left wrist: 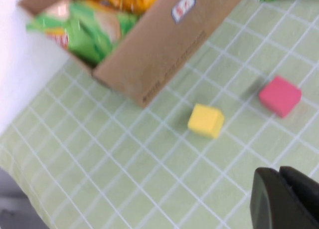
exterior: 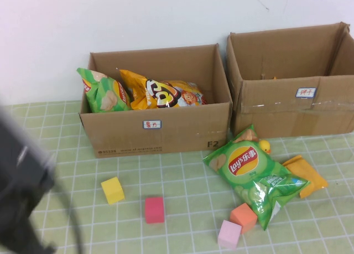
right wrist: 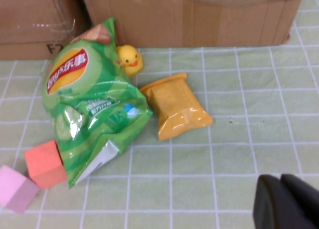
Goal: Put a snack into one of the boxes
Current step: Pick up the potato chip
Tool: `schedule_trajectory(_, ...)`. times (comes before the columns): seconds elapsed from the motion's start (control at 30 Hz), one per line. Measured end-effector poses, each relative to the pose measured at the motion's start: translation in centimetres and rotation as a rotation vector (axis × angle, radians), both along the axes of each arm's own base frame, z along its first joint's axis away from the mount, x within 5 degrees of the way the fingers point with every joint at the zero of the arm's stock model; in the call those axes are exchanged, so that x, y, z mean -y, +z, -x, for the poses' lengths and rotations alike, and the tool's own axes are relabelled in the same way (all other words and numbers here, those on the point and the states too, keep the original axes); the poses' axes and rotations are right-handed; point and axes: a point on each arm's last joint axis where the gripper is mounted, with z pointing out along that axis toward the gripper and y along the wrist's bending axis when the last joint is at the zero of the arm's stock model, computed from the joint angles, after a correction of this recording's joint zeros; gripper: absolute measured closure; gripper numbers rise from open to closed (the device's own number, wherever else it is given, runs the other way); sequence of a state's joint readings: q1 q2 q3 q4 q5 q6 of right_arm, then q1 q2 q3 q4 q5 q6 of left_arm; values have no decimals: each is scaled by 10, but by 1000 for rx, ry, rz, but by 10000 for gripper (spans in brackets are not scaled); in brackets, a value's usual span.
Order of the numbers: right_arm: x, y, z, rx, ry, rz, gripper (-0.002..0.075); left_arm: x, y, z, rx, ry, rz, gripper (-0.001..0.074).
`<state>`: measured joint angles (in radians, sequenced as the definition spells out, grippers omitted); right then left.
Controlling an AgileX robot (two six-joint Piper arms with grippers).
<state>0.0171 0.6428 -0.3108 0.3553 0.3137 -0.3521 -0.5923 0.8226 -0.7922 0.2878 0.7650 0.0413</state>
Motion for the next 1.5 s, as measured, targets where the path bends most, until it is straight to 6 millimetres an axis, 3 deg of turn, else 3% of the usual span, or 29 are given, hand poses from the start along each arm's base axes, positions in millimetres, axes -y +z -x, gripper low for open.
schedule_trajectory(0.17,-2,-3,-1,-27,26,12,728,-27,-33,31,54,106,77,736)
schedule_trajectory(0.43,-28,-13,-13,-73,311,156,728,-60,-38,61,267,172,81,736)
schedule_trajectory(0.57,-41,-14,-28,-114,417,212,728,-68,-54,69,298,180,77,736)
schedule_trajectory(0.7,-50,-11,-55,-155,442,232,722,-68,-68,75,339,163,147,736)
schedule_trajectory(0.8,-58,-4,-82,-167,446,235,664,-68,-72,78,407,127,176,736)
schedule_trajectory(1.0,-76,5,-139,-199,424,193,399,-70,-72,80,469,111,171,736)
schedule_trajectory(1.13,-87,-2,-176,-235,415,180,256,-70,-71,80,487,107,159,736)
schedule_trajectory(1.5,-108,-60,-242,-367,405,146,219,-71,-70,80,490,111,161,737)
